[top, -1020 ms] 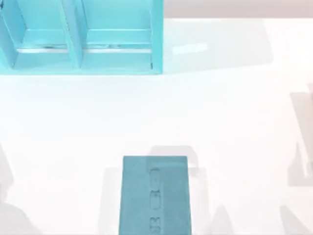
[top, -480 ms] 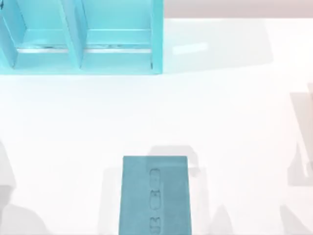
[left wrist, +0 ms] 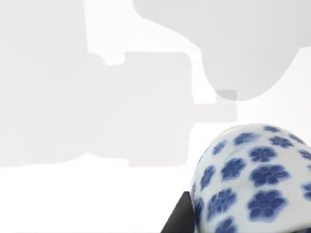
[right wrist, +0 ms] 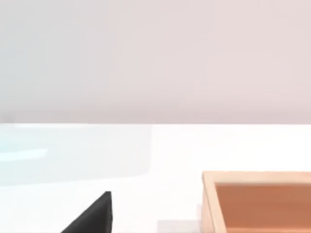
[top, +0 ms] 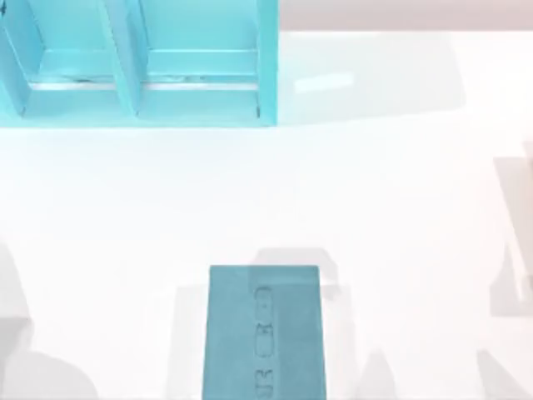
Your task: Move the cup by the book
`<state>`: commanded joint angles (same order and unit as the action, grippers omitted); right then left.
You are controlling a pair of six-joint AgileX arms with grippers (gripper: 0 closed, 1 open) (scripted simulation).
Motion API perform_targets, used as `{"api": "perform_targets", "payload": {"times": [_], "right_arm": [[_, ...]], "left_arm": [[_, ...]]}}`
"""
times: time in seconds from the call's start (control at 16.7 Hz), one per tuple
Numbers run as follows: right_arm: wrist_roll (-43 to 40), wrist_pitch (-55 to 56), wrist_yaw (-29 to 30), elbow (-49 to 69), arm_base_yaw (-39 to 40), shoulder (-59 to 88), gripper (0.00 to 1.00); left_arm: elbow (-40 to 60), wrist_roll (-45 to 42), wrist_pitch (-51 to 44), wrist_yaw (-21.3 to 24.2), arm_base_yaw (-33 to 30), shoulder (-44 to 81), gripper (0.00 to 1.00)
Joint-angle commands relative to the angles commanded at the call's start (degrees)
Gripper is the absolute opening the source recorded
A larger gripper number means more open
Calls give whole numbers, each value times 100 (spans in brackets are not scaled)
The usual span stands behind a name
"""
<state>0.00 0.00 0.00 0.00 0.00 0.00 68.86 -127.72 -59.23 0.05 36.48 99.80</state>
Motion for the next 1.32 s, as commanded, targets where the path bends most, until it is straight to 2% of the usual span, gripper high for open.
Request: {"api": "perform_targets", "payload": {"times": [0.24, 0.54, 0.84, 1.32], "right_arm": [[0, 0, 0, 0, 0, 0, 100], [0, 0, 0, 0, 0, 0, 100], [0, 0, 0, 0, 0, 0, 100], [0, 0, 0, 0, 0, 0, 100]], "left_arm": [[-62, 739, -71, 71, -389, -125, 0], [-276, 2694, -327, 273, -1478, -394, 0], [-625, 5476, -768, 548, -2985, -663, 0], [-1071, 10708, -1445, 825, -5518, -1160, 0]]}}
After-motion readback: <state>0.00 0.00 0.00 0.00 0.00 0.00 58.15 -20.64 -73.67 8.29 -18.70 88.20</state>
